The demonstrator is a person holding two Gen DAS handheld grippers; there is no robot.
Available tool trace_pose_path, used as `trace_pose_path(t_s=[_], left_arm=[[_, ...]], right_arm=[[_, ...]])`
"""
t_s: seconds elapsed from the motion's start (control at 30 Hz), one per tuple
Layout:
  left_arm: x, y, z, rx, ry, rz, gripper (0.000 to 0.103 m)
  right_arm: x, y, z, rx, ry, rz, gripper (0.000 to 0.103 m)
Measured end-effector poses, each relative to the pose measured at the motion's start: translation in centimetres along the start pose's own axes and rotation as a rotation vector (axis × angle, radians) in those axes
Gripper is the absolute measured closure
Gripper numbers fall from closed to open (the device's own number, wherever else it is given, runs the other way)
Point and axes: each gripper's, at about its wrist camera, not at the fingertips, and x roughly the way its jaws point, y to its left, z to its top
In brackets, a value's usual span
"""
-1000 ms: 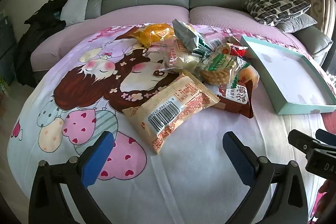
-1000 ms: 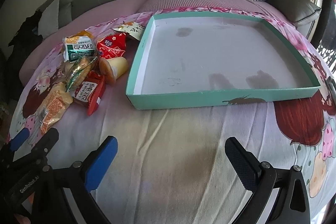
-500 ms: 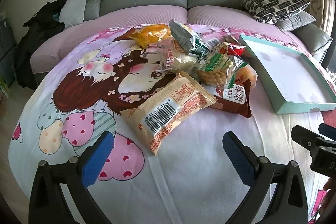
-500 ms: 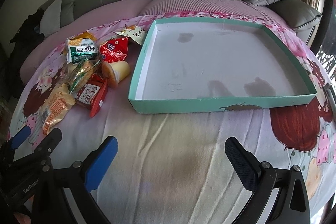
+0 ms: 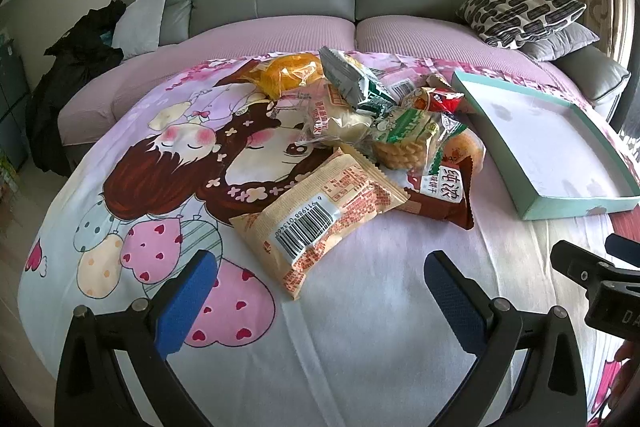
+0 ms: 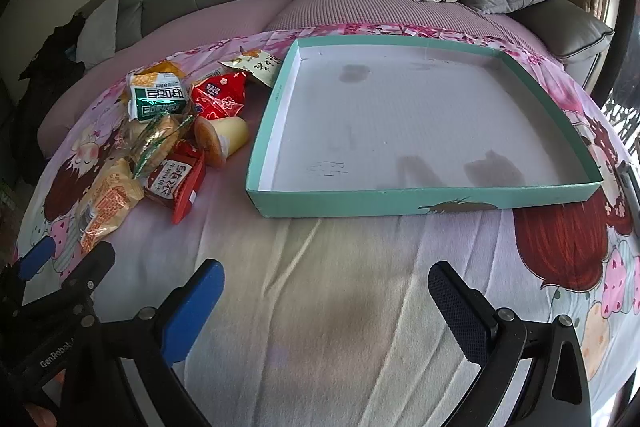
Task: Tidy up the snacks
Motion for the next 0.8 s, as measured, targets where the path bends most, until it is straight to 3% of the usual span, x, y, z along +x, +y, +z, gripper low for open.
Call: trace_pose_path(t_s=[0.8], left_arm=[[0.17,0.32,-0.22,-0.012,0.007,-0.005,0.000]], right_arm=[[0.28,0.39,0.21,-0.012,0.010,-0.009,0.000]])
